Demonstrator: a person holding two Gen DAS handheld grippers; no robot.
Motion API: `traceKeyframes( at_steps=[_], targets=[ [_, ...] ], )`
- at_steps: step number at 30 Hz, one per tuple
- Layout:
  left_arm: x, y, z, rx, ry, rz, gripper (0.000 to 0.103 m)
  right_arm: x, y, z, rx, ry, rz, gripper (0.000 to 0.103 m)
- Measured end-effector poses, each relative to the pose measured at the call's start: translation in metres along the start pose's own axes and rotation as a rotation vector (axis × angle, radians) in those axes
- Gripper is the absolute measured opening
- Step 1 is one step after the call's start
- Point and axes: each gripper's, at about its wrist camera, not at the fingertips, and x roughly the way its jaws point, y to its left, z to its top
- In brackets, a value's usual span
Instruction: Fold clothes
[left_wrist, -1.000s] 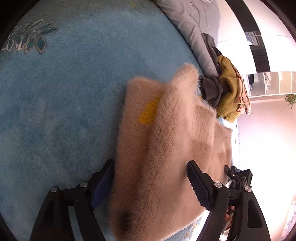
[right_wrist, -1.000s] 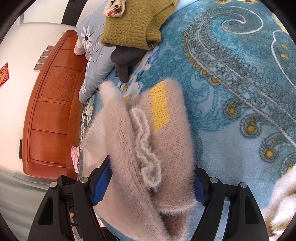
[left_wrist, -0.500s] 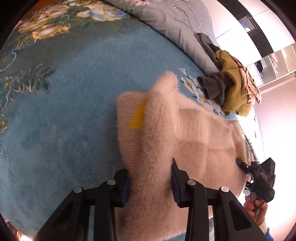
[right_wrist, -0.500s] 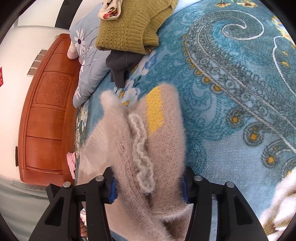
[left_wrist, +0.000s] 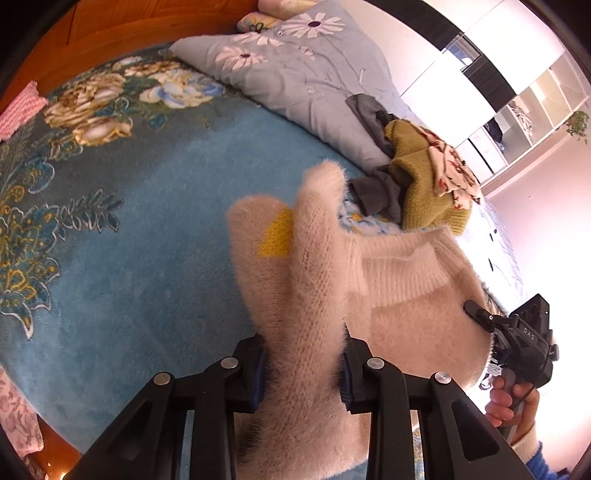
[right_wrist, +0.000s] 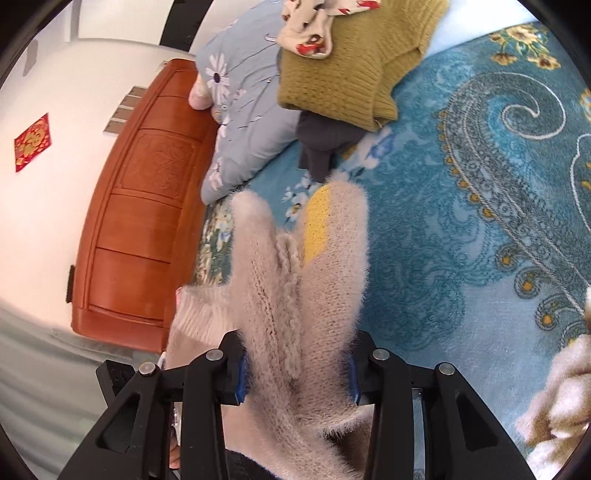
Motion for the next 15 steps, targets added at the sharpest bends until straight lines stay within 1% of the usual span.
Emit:
traceKeyframes(
  at_steps=[5,8,15],
  targets=[
    [-0.018,-0.032,-0.004,0.057,-0.034,0.002,0.032,-0.025,0.008,0.001,-0.037,-0.013,0.038,0.041],
    [-0.024,-0.058,-0.004,0.096,-0.05,0.001,0.032,-0.047,0.014,0.004,-0.072,-0.032,0.056,0.041],
    [-0.042,-0.123,-0.008,0.233,-0.091,-0.014,0.032,-0.105,0.027,0.017,-0.132,-0.074,0.085,0.041]
  ],
)
